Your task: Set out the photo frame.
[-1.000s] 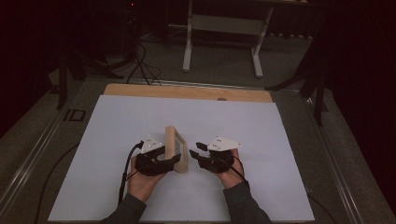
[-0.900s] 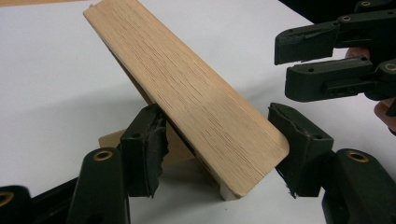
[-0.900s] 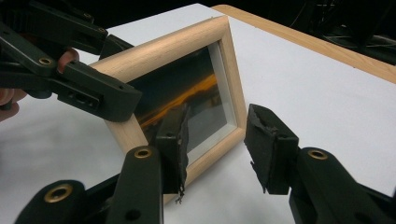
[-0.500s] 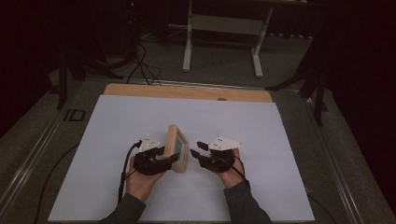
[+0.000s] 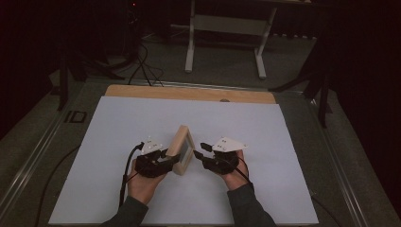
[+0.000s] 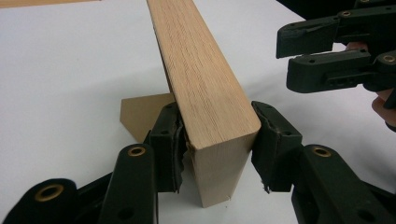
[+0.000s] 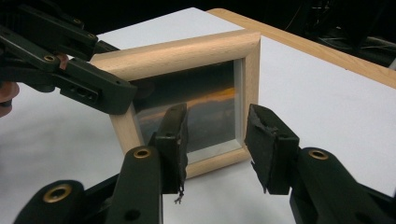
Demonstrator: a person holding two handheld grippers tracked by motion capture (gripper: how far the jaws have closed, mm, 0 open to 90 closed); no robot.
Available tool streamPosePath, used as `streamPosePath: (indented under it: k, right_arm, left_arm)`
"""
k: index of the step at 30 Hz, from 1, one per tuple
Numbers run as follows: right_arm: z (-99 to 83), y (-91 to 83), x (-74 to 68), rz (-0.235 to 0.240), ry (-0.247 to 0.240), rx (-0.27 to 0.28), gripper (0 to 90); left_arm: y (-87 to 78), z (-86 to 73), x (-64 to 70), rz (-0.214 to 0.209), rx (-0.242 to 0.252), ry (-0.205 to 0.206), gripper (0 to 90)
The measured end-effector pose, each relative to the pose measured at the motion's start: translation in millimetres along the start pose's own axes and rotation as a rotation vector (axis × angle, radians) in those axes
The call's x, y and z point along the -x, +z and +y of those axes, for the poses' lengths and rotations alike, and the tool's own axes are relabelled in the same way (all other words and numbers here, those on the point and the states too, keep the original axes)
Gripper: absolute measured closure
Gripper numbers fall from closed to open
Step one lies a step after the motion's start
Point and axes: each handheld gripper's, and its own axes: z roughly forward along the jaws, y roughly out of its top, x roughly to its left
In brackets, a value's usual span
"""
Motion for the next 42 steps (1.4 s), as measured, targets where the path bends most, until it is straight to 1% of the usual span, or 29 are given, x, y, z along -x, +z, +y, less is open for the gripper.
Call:
streamPosePath:
  k: [3, 5, 8, 16, 21, 24, 27, 32, 34, 35, 36, 37, 38, 39, 42]
  right_arm:
    - [0.5, -1.2, 0.7, -0.004, 0.002, 0.005, 58.4]
    - [0.9, -1.9, 1.2, -0.012, -0.001, 0.008, 58.4]
    - [1.7, -3.2, 1.7, -0.017, -0.005, 0.011, 58.4]
    - [3.5, -6.2, 3.4, -0.031, -0.002, 0.024, 59.7]
    - [4.6, -8.2, 5.1, -0.042, -0.001, 0.035, 61.7]
    - [4.9, -9.4, 6.0, -0.050, 0.003, 0.037, 65.3]
    - [5.2, -10.6, 6.5, -0.054, 0.003, 0.039, 70.8]
    - [6.4, -13.0, 6.2, -0.072, -0.007, 0.052, 80.4]
    - [6.7, -13.7, 6.0, -0.074, -0.004, 0.056, 81.8]
    - [7.0, -14.5, 6.2, -0.079, -0.006, 0.061, 83.4]
    - [7.9, -16.8, 6.9, -0.086, -0.002, 0.078, 86.7]
    - [8.3, -18.1, 7.4, -0.091, -0.001, 0.082, 88.1]
    - [8.7, -19.3, 8.2, -0.093, 0.000, 0.089, 89.1]
    - [9.1, -20.4, 8.8, -0.098, 0.003, 0.094, 89.5]
    - [9.6, -22.6, 10.6, -0.105, 0.012, 0.101, 89.6]
  left_arm:
    - [0.2, 0.1, 0.9, -0.012, -0.003, 0.008, 59.2]
    - [0.4, 0.3, 3.3, -0.008, -0.006, 0.033, 60.1]
    - [1.0, 0.8, 6.6, -0.006, -0.012, 0.059, 60.3]
    - [1.6, 0.1, 11.6, -0.006, -0.013, 0.106, 60.6]
    - [1.8, -0.8, 14.9, -0.016, -0.009, 0.133, 60.6]
    - [1.5, -1.5, 17.5, -0.030, -0.009, 0.149, 60.6]
    - [1.1, -1.7, 20.6, -0.046, -0.006, 0.169, 60.6]
    - [1.5, -2.8, 26.6, -0.055, -0.008, 0.204, 60.6]
    - [1.5, -3.0, 27.5, -0.058, -0.008, 0.212, 60.6]
    - [1.4, -3.6, 30.0, -0.067, -0.008, 0.229, 60.6]
    - [1.5, -3.9, 31.4, -0.072, -0.006, 0.234, 60.6]
    - [1.4, -4.2, 32.9, -0.080, -0.004, 0.241, 60.6]
    - [1.4, -4.2, 32.9, -0.080, -0.004, 0.241, 60.6]
    - [1.7, -4.8, 36.4, -0.094, -0.001, 0.257, 60.6]
    - [2.3, -5.7, 42.1, -0.116, 0.001, 0.285, 60.7]
